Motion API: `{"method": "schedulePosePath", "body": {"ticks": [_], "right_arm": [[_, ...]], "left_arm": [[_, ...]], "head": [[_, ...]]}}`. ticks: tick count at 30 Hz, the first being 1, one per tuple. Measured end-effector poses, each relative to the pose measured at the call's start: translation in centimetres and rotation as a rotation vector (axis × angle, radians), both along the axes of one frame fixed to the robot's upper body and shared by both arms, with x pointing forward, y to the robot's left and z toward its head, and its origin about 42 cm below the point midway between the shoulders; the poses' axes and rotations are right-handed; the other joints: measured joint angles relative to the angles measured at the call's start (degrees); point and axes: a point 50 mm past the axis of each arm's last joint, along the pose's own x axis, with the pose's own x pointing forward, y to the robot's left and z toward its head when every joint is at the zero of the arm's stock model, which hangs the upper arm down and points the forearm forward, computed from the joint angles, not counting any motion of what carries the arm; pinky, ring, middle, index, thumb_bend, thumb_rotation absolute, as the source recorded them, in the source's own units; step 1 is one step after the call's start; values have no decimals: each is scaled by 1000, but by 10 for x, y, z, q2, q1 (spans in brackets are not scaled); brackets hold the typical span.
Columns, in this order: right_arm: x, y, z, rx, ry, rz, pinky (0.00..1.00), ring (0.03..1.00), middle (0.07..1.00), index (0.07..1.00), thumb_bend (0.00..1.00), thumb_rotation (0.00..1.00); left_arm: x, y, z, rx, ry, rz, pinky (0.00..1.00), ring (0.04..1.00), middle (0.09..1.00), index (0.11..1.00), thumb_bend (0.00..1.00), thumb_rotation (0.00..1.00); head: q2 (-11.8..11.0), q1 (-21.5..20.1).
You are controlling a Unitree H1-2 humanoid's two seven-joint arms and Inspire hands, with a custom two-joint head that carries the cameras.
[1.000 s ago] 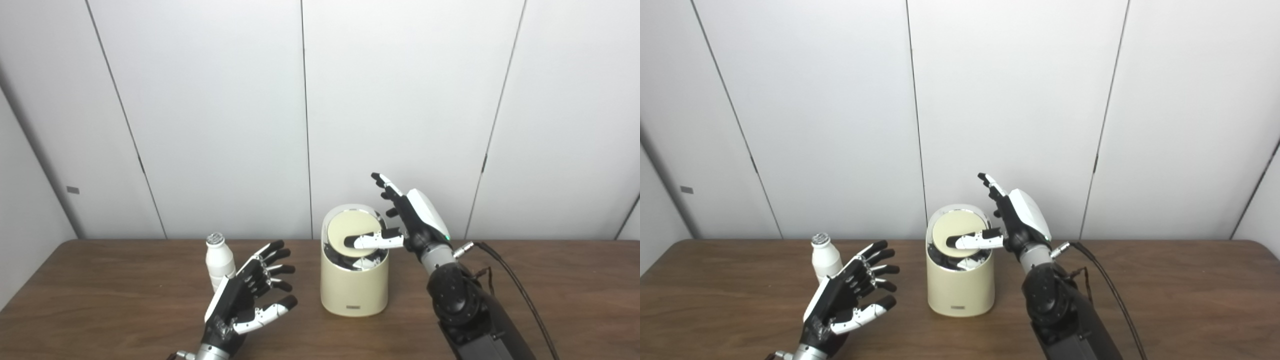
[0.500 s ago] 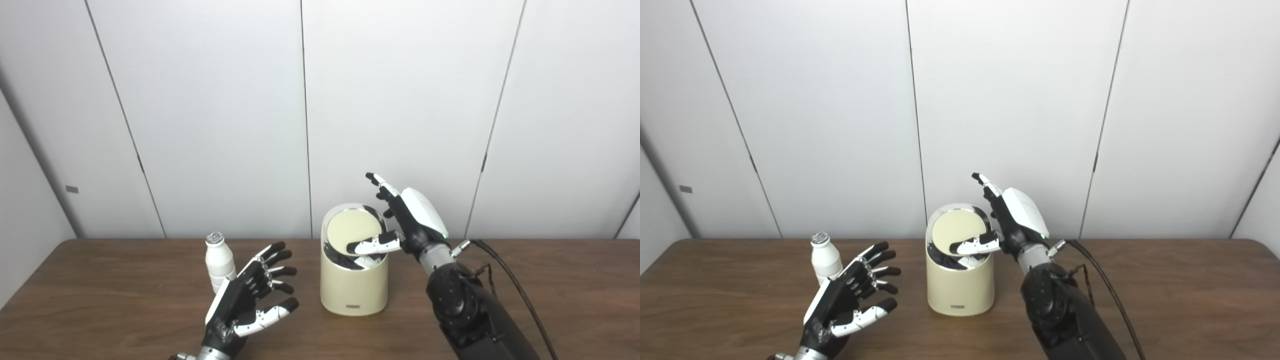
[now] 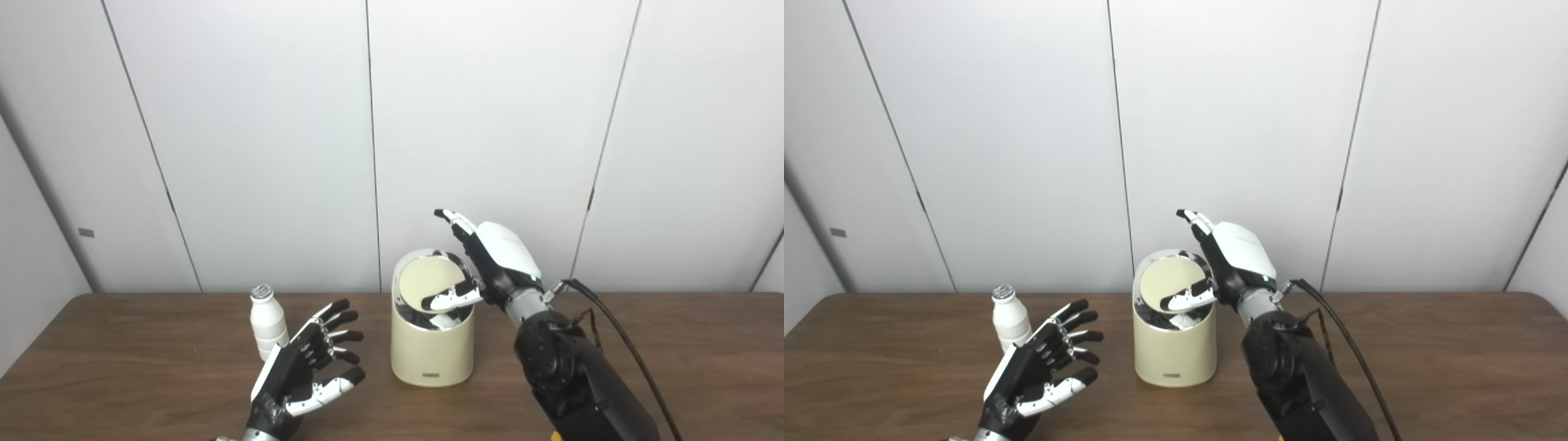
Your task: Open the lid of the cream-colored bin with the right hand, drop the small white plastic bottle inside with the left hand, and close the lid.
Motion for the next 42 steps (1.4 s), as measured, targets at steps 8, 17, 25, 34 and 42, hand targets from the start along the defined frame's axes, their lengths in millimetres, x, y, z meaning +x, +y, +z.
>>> {"method": "schedulePosePath", "body": {"ticks": [8, 17, 25, 34, 42], "right_arm": [[-14, -27, -2, 182, 25, -24, 756, 883, 920, 905, 796, 272], [-49, -63, -14, 465, -28, -86, 676, 841, 872, 875, 817, 125], [-91, -94, -101, 620, 94, -216, 731, 842, 859, 860, 822, 145], [-107, -89, -137, 714, 99, -226, 738, 821, 857, 846, 854, 200], [-108, -93, -141, 745, 65, -199, 742, 825, 864, 850, 855, 183]], "left_arm": [[0, -1, 1, -1, 4, -2, 588, 741, 842, 890, 678, 109], [0, -1, 1, 1, 3, -5, 586, 749, 850, 892, 681, 114], [-1, 0, 0, 5, 5, -8, 594, 751, 853, 889, 678, 106], [-3, 1, 0, 5, 6, -7, 597, 754, 850, 895, 693, 127], [-5, 2, 1, 4, 3, 8, 568, 716, 823, 877, 680, 68]], "head": [[-1, -1], [-4, -8], [-8, -13], [-4, -11], [-11, 45]]}}
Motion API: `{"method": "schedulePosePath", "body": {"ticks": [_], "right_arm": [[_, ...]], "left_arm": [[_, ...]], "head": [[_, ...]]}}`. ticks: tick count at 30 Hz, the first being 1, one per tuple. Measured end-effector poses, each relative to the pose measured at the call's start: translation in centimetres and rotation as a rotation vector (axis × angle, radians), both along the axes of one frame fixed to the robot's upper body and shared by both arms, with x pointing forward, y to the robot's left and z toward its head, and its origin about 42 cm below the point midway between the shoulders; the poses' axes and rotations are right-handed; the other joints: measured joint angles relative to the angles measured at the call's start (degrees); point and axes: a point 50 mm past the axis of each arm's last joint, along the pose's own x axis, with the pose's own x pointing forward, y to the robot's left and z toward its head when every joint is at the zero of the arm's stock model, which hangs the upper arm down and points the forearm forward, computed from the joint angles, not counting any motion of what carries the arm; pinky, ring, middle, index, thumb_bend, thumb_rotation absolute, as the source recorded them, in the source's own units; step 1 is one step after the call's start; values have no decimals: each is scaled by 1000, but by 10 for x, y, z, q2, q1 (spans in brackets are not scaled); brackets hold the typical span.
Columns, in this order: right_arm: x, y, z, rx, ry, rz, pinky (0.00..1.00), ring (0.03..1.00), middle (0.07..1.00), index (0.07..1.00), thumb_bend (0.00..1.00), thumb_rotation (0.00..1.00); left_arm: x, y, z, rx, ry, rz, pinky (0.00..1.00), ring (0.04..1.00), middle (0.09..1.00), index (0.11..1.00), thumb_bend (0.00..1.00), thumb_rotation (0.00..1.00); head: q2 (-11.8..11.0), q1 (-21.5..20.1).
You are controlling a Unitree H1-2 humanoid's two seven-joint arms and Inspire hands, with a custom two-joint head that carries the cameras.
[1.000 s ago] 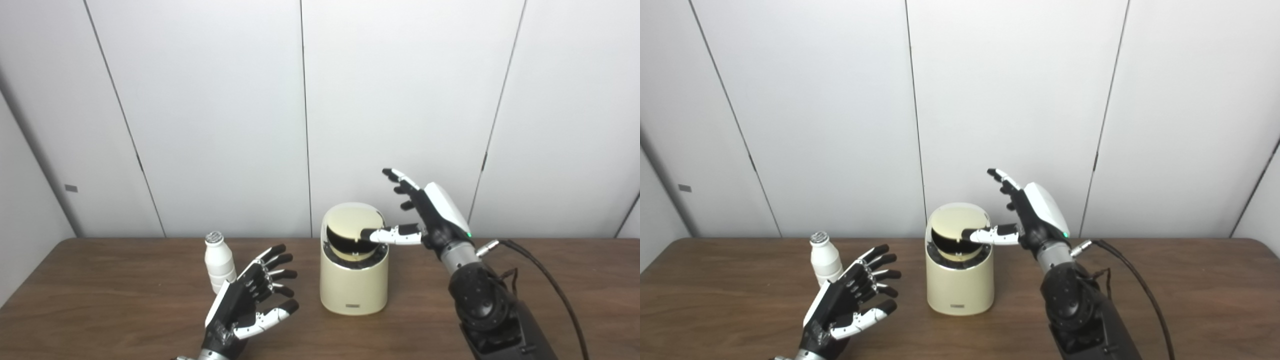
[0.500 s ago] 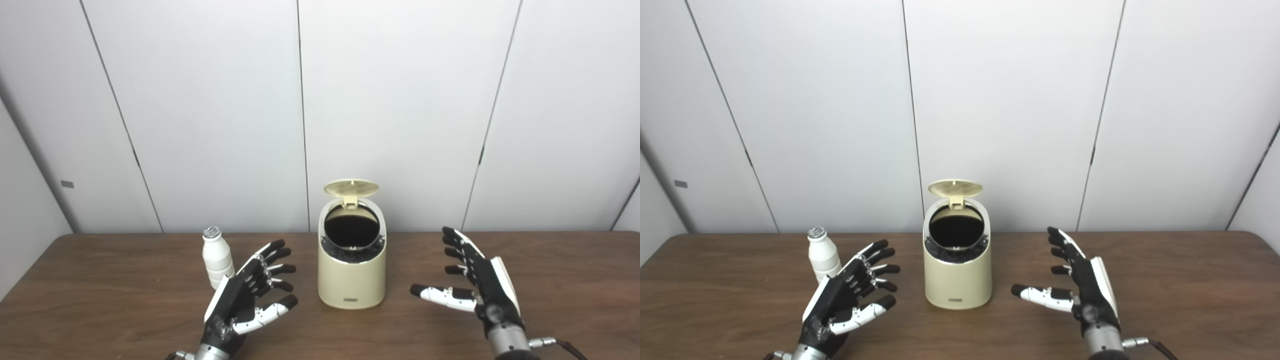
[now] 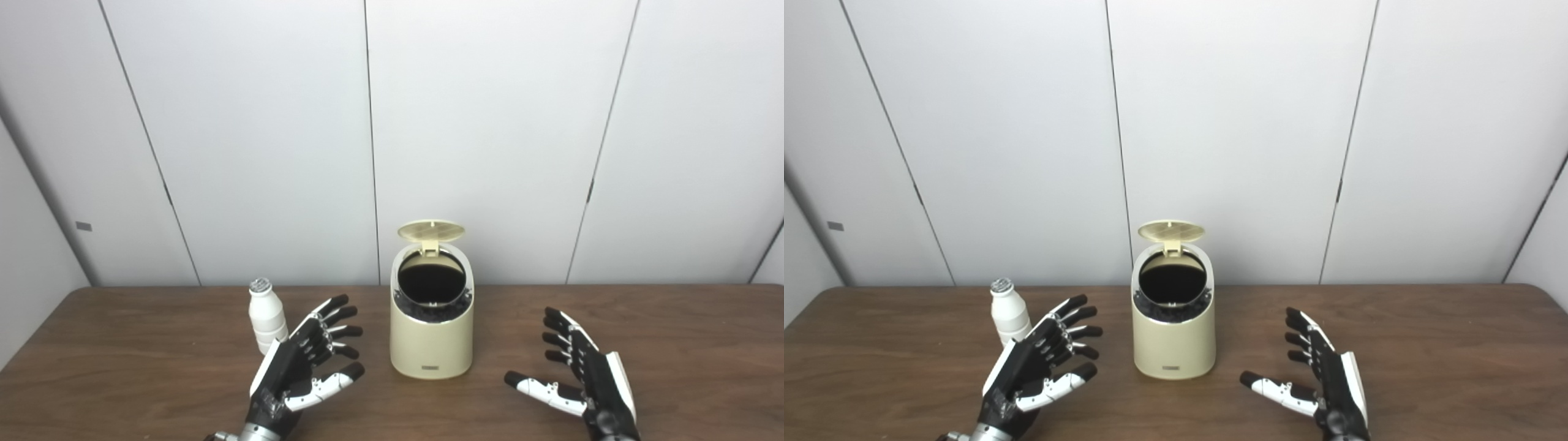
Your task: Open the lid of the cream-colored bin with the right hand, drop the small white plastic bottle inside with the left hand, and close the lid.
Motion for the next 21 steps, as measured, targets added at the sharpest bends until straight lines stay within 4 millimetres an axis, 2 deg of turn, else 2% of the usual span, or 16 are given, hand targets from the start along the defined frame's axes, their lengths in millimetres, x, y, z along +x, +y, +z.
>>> {"method": "schedulePosePath", "body": {"ticks": [2, 4, 5, 7, 11, 15, 21], "right_arm": [[0, -2, 0, 8, -1, -2, 746, 829, 868, 853, 837, 159], [0, -6, 0, 12, -1, -7, 762, 830, 874, 858, 821, 138], [0, -9, 1, 12, -1, -6, 775, 832, 879, 863, 810, 124], [0, -15, 1, 10, 0, -6, 781, 837, 886, 872, 793, 94], [0, -21, 2, 11, -5, -9, 754, 823, 885, 875, 768, 29], [-1, -22, 8, 15, -15, 1, 716, 808, 871, 864, 764, 28], [-4, -22, 23, 39, -16, -3, 699, 800, 858, 850, 762, 10]], "left_arm": [[-8, 2, 2, 25, -15, 38, 546, 685, 795, 852, 675, 18], [-18, 6, 4, 63, -28, 95, 527, 657, 767, 821, 670, 4], [-23, 8, 5, 73, -31, 136, 527, 645, 753, 805, 666, 1], [-33, 13, 9, 93, -36, 222, 546, 640, 729, 780, 656, 13], [-49, 21, 18, 138, -47, 393, 560, 636, 705, 742, 660, 16], [-63, 24, 17, 138, -45, 542, 557, 649, 715, 743, 662, 7], [-69, 35, 13, 160, -27, 702, 558, 643, 704, 760, 675, 0]], "head": [[-3, 39], [-5, 47], [-9, 74], [-10, 80], [-18, 120], [-21, 140], [-24, 153]]}}
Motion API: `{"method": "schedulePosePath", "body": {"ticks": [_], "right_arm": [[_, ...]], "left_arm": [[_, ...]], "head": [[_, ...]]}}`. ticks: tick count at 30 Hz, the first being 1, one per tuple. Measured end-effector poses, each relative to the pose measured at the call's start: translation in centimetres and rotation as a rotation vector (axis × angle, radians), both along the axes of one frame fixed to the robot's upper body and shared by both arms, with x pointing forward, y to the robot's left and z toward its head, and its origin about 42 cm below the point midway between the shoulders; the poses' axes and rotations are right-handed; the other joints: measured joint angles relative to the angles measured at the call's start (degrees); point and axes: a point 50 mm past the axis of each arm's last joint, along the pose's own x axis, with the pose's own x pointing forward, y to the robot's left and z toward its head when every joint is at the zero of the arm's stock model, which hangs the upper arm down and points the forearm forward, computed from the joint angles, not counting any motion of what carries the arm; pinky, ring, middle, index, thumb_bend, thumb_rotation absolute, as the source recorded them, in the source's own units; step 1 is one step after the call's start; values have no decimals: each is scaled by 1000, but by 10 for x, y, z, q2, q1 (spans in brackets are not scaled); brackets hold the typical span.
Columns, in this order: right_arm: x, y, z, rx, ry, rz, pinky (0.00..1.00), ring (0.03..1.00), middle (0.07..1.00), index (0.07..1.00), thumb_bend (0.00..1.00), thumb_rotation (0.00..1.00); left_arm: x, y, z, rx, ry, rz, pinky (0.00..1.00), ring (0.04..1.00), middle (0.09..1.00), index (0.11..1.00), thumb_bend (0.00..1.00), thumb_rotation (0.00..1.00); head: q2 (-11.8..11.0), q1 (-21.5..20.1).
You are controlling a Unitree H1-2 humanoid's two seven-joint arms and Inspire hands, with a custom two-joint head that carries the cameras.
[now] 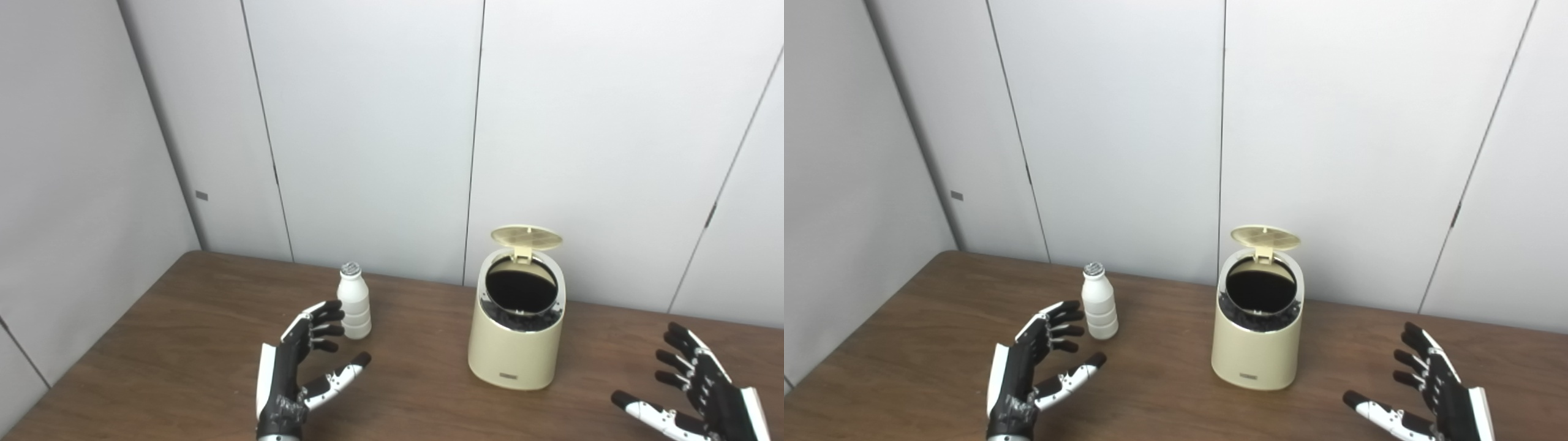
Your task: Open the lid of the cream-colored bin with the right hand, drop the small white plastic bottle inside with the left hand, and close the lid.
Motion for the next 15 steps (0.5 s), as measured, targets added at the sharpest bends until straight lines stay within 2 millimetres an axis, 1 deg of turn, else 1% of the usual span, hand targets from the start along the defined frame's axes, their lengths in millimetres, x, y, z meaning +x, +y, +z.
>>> {"method": "schedulePosePath", "body": {"ticks": [2, 5, 8, 9, 13, 15], "right_arm": [[-1, 2, 3, 15, 3, 6, 693, 800, 859, 848, 754, 2], [-2, 4, 5, 19, 9, 18, 687, 799, 858, 846, 745, 0], [-4, 5, 8, 19, 6, 22, 713, 809, 865, 850, 730, 0], [-4, 5, 8, 19, 8, 21, 718, 811, 866, 851, 727, 0], [-6, 6, 12, 15, 15, 21, 712, 809, 864, 852, 727, 0], [-6, 8, 12, 3, 15, 22, 699, 801, 859, 851, 728, 0]], "left_arm": [[1, 5, -2, 5, 6, 28, 565, 657, 717, 766, 688, 19], [3, 9, -3, 18, 38, 47, 601, 730, 787, 804, 676, 54], [9, 11, 0, 33, 64, 50, 628, 782, 843, 850, 674, 76], [12, 12, 2, 43, 64, 50, 638, 797, 863, 867, 678, 86], [25, 16, 12, 62, 62, 53, 639, 806, 875, 892, 699, 94], [33, 17, 13, 69, 67, 49, 656, 814, 876, 902, 701, 94]], "head": [[2, 1], [3, 2], [3, 2], [6, 2], [8, -1], [7, -2]]}}
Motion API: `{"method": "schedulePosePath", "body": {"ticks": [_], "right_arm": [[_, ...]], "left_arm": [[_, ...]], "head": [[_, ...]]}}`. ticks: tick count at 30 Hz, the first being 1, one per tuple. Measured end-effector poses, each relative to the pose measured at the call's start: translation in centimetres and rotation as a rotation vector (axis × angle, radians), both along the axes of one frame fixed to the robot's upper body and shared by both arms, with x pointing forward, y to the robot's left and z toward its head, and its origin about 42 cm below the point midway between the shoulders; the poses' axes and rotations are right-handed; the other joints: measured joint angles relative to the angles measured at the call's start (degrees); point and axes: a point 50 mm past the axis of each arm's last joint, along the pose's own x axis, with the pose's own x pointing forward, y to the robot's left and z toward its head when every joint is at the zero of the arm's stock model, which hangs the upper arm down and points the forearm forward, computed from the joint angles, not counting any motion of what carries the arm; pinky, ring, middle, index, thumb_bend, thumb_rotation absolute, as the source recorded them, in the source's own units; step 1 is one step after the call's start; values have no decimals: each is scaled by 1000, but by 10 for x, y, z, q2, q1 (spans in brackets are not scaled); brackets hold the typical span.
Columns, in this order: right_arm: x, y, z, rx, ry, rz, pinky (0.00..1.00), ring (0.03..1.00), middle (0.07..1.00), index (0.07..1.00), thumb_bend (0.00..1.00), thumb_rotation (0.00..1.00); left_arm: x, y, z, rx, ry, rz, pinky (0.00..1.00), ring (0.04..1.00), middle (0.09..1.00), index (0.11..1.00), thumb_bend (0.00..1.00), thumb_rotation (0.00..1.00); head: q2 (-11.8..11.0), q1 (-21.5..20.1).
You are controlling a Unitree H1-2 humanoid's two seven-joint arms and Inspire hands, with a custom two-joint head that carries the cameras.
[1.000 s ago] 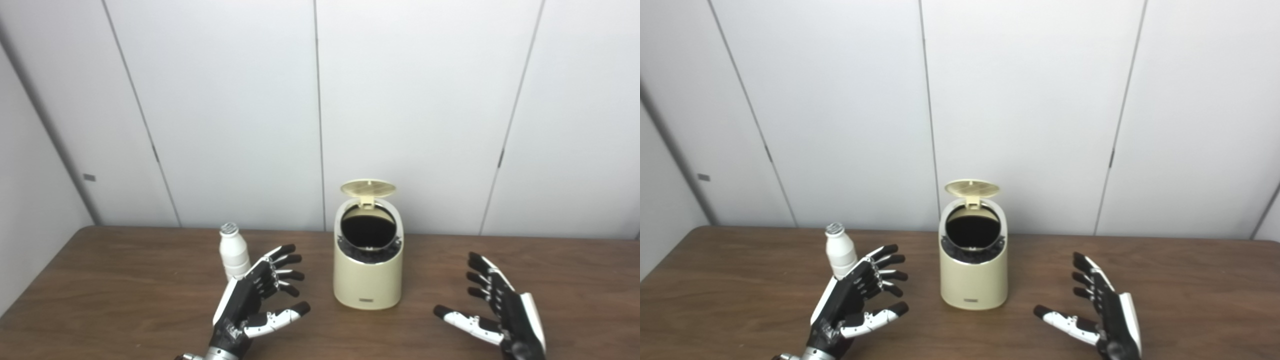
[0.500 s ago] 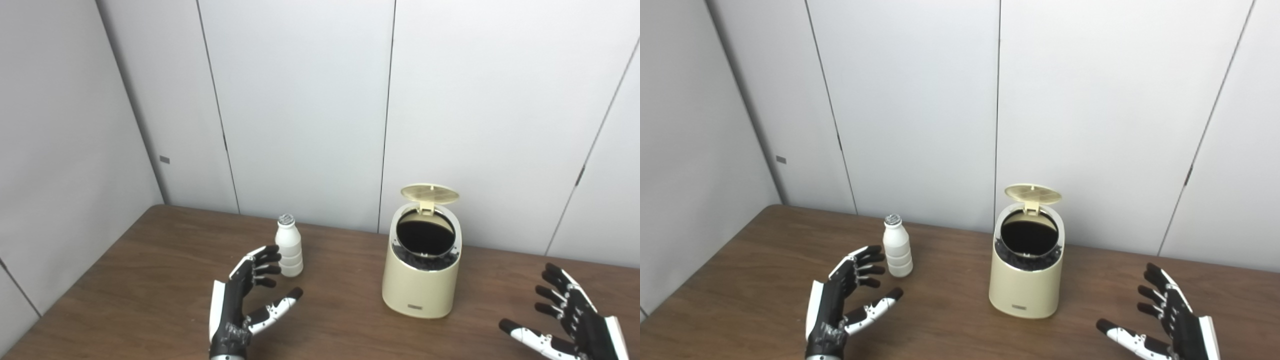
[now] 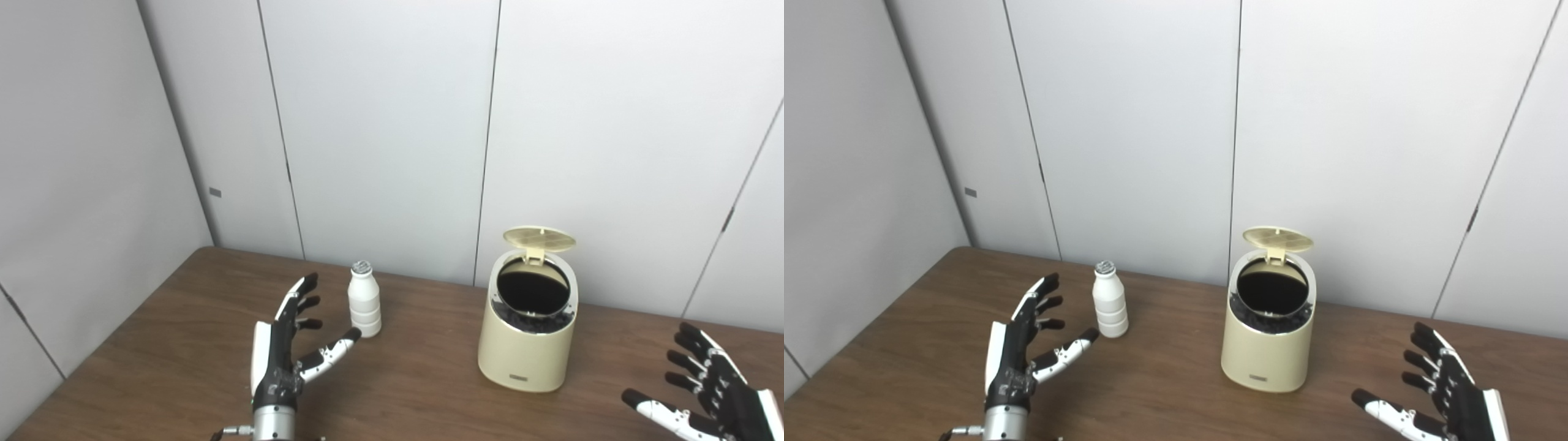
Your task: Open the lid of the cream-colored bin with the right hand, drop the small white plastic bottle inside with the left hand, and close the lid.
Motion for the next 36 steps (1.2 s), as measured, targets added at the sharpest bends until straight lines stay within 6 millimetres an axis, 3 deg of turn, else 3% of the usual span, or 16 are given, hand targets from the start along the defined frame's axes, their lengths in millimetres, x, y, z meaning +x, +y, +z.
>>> {"method": "schedulePosePath", "body": {"ticks": [11, 22, 29, 36], "right_arm": [[-6, 2, 2, -9, 15, 9, 695, 788, 853, 853, 721, 0], [-10, 5, 9, -17, 10, 11, 668, 785, 854, 846, 719, 0], [-10, 7, 10, -13, 12, 12, 675, 790, 859, 848, 718, 0], [-11, 8, 13, -17, 2, 13, 675, 783, 857, 849, 712, 0]], "left_arm": [[29, 5, -15, 19, 85, -21, 774, 835, 865, 909, 737, 109], [47, 2, -28, 32, 137, -26, 714, 812, 854, 894, 724, 109], [61, 5, -32, 28, 141, -38, 615, 773, 831, 871, 740, 87], [69, 3, -32, 16, 130, -50, 612, 769, 818, 854, 734, 75]], "head": [[6, -5], [11, -11], [14, -16], [16, -19]]}}
